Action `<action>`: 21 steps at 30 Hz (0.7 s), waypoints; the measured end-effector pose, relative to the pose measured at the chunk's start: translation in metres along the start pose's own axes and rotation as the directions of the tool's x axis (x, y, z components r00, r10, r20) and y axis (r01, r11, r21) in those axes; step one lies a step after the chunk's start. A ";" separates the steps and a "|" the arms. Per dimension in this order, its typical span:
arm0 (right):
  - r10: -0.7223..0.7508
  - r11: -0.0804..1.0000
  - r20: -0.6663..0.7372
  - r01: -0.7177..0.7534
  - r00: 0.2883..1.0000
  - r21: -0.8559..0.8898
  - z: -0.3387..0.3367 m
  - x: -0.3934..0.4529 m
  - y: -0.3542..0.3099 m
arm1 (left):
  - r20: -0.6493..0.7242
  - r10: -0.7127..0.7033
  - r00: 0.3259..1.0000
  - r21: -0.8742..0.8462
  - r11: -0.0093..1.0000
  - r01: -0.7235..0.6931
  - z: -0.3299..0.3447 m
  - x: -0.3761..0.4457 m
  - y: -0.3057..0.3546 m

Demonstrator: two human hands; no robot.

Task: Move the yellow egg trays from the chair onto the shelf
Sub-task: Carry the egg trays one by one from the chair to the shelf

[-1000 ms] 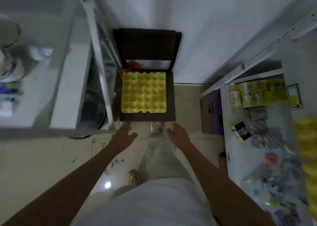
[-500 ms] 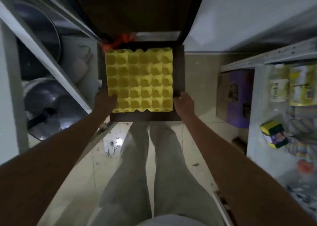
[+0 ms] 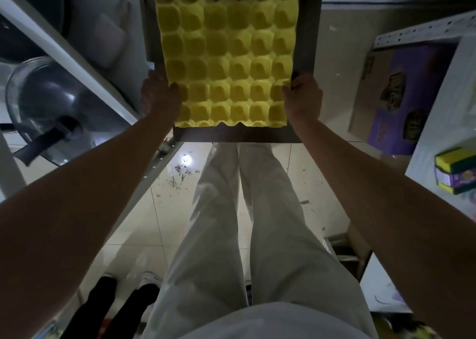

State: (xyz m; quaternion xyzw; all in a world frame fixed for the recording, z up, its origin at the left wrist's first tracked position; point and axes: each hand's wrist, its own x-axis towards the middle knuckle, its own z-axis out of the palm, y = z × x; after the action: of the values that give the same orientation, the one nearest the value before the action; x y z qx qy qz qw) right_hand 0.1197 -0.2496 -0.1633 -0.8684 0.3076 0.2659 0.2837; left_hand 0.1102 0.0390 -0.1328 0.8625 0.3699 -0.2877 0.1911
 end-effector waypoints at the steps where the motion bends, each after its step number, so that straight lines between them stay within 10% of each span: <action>1: -0.005 1.000 -0.010 0.005 1.000 -0.018 0.000 0.002 0.000 | 0.000 0.011 1.000 0.016 1.000 -0.011 -0.001 0.001 -0.001; 21: -0.110 0.957 -0.087 0.081 0.990 -0.280 -0.029 -0.022 -0.008 | -0.037 0.179 0.983 0.257 0.952 -0.164 -0.034 -0.017 -0.001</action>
State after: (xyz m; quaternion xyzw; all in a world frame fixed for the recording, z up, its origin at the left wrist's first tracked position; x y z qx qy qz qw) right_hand 0.1187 -0.2552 -0.1267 -0.9257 0.2393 0.2477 0.1565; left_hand 0.1117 0.0493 -0.0959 0.9169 0.2594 -0.2889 0.0929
